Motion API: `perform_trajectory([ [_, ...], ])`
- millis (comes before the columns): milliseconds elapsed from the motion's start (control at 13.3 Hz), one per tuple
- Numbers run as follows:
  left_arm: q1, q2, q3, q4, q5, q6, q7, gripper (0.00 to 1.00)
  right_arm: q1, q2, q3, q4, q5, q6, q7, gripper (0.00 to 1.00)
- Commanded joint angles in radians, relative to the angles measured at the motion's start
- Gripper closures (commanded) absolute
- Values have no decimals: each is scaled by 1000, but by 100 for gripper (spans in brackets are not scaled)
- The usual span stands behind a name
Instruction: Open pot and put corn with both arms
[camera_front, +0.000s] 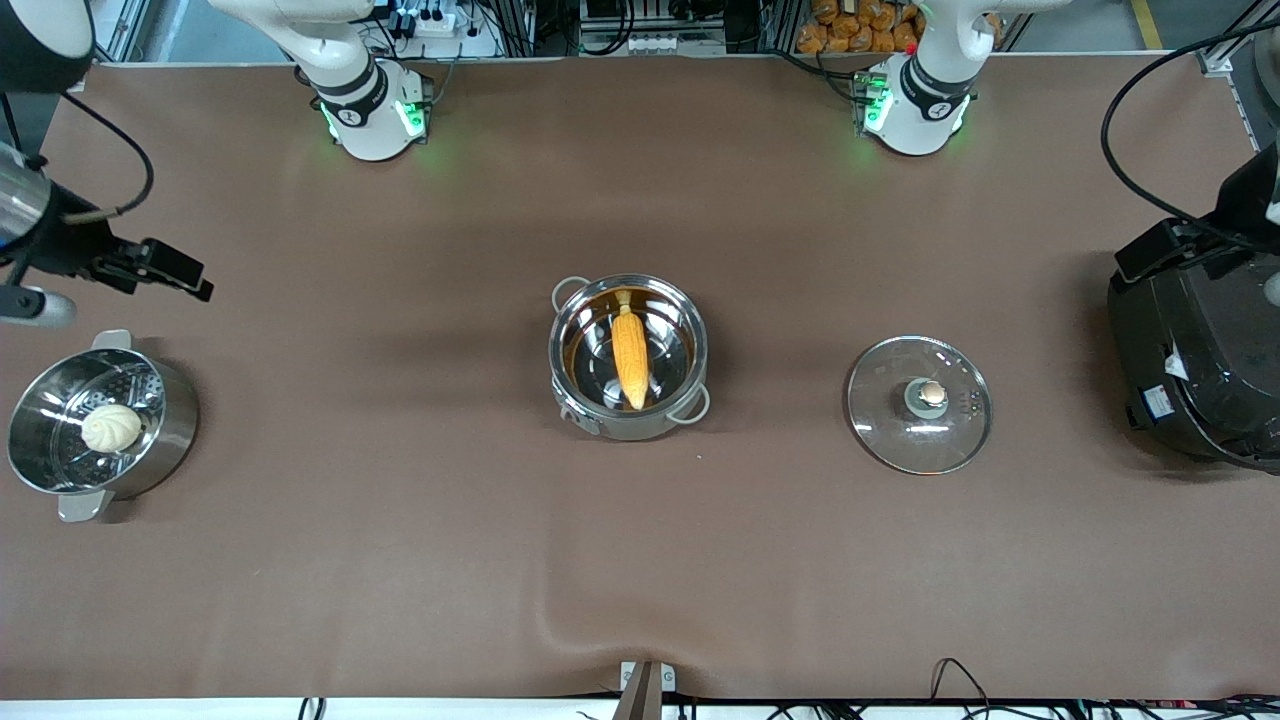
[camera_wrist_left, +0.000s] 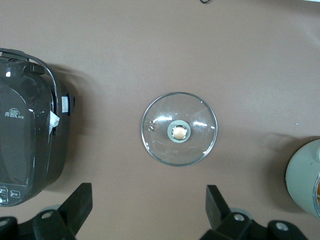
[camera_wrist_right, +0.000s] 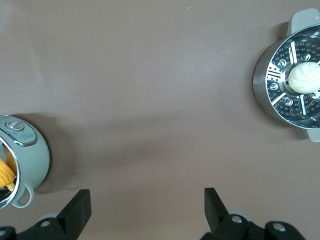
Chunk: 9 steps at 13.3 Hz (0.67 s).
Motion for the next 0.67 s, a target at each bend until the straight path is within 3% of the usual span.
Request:
perform_trajectory([
  [0, 51, -12, -38, -6, -19, -27, 34, 0, -25, -47, 20, -32, -15, 2, -6, 0],
  [150, 75, -12, -67, -6, -17, -41, 42, 0, -25, -42, 21, -18, -20, -10, -6, 0],
  [600, 63, 5, -67, -8, -9, -71, 42, 0, -25, -38, 21, 17, -9, 7, -3, 0],
])
